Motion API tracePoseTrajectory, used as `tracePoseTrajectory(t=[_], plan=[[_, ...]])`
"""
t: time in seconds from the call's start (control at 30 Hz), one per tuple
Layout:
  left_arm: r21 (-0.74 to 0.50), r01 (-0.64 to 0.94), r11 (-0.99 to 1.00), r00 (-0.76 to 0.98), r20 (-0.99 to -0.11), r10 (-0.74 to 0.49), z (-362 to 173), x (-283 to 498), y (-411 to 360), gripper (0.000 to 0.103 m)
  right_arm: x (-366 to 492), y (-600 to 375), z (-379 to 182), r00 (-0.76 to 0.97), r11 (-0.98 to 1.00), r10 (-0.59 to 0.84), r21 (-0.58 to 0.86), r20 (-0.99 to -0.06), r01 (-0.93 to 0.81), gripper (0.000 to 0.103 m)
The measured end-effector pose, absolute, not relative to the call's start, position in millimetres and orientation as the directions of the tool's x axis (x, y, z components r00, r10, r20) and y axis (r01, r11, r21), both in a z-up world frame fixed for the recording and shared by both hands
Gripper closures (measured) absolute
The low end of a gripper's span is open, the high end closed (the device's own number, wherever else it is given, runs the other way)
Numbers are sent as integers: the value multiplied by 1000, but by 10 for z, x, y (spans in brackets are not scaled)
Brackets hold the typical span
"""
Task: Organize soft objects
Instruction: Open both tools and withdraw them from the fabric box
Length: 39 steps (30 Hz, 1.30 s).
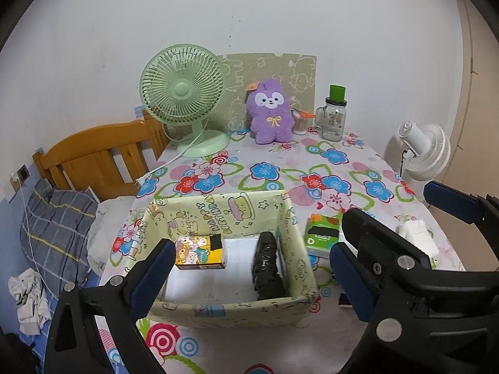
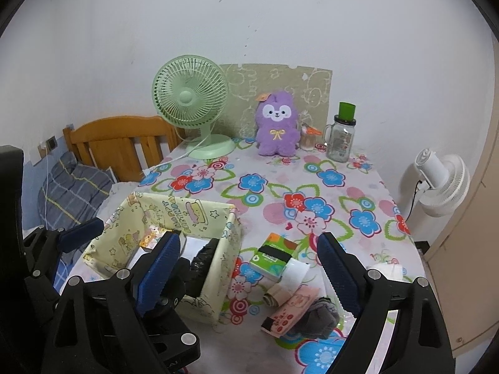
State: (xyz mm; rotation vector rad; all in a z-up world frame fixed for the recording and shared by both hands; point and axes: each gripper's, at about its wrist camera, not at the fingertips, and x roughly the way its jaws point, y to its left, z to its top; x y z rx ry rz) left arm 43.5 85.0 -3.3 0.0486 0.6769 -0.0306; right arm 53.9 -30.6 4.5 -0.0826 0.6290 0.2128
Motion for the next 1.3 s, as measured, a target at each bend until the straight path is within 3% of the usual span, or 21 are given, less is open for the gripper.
tracePoseTrajectory(t=[1.3], plan=[[20,84,996,774,-632,-53,-114,428,-103,3,452,-1258,20,802,980,140,-32,-581,-194,11]])
